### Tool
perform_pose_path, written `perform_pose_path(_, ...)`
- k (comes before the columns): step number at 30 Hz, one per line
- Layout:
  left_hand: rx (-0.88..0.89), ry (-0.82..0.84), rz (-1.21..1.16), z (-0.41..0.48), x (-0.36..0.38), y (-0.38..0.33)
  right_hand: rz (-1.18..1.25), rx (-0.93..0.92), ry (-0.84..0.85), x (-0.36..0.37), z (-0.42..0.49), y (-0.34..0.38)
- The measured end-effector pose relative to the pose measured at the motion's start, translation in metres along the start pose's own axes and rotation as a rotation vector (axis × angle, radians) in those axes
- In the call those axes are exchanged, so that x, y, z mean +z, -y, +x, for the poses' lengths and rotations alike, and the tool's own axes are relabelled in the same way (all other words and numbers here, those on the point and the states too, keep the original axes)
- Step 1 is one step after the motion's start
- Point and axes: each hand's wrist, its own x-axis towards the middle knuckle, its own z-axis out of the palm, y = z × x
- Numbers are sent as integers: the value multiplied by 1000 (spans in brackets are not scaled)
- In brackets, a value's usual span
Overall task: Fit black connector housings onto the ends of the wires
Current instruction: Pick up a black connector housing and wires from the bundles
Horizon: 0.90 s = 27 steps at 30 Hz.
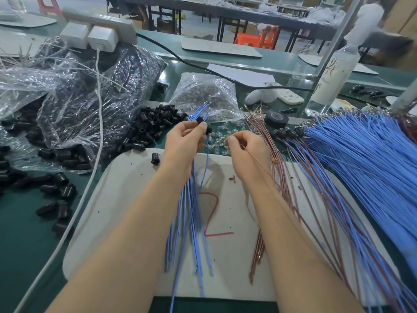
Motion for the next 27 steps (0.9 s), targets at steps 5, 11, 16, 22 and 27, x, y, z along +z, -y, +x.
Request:
perform_pose_path(5, 2, 83, -1, -3, 3, 1, 12, 24, -70, -4, 2, -4)
perform_pose_path(11, 454, 84, 532, -10, 8, 8, 316, 33, -42, -5, 5, 1)
perform_pose_path(16, 553, 86, 606, -11, 7, 11, 310, -108, -95, -5, 0, 8)
perform_pose_path(22, 611, 67, 630, -10, 7, 13, 225, -207, -170, -4, -4, 12)
perform_pose_path(27, 635, 52, 681, -9, 7, 13, 133, -268, -199, -2, -5, 13)
